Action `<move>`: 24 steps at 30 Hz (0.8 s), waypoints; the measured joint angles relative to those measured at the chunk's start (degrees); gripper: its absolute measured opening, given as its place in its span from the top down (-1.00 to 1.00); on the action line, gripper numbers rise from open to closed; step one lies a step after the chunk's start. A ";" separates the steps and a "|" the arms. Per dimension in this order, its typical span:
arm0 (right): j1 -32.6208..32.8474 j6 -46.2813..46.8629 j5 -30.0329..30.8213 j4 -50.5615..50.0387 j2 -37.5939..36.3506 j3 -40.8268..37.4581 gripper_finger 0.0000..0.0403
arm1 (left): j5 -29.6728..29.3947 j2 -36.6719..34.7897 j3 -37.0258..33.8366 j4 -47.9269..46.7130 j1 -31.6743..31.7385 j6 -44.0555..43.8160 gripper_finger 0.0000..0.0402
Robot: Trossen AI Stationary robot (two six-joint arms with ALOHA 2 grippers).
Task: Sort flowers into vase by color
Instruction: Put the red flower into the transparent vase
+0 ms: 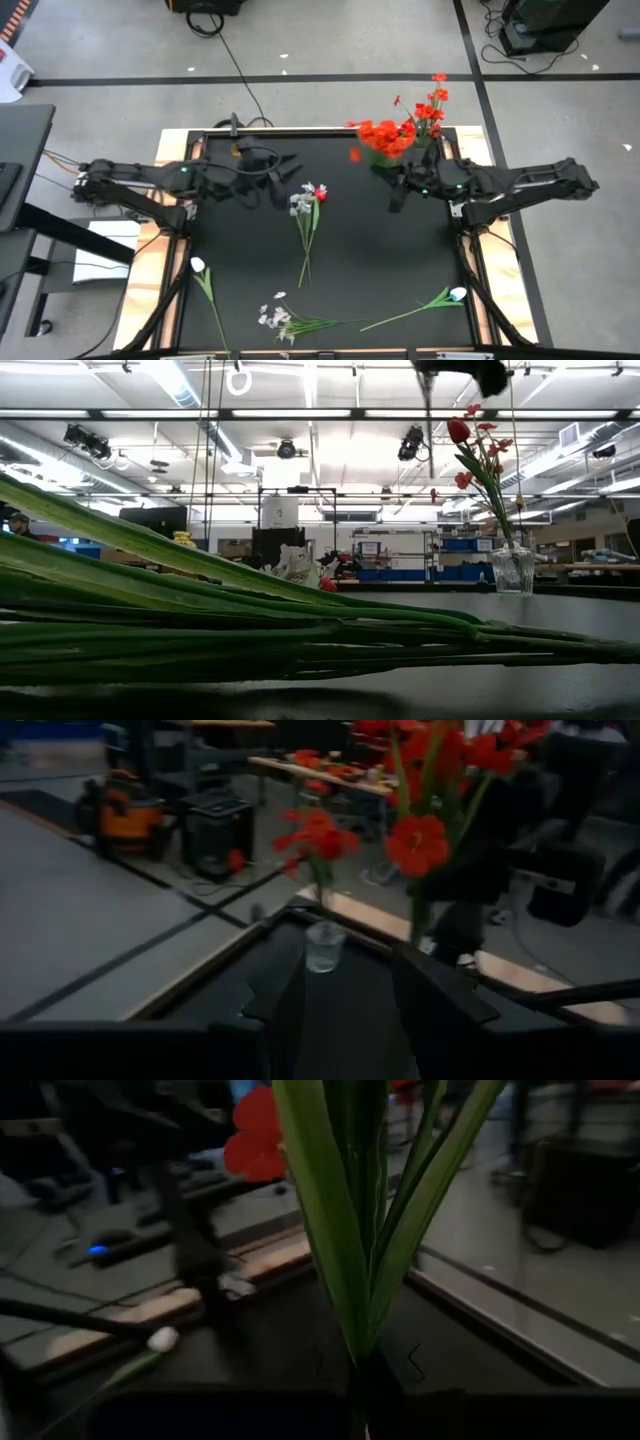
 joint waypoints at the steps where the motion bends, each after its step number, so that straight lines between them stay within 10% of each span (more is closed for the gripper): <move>1: 0.22 0.02 1.14 -0.17 -1.87 -1.25 0.94 | -0.82 -0.80 0.00 -1.27 0.00 -0.04 0.23; 24: -0.53 0.50 36.59 -24.46 -30.98 -11.31 0.94 | -7.33 -5.42 -0.02 -12.02 6.90 -4.87 0.23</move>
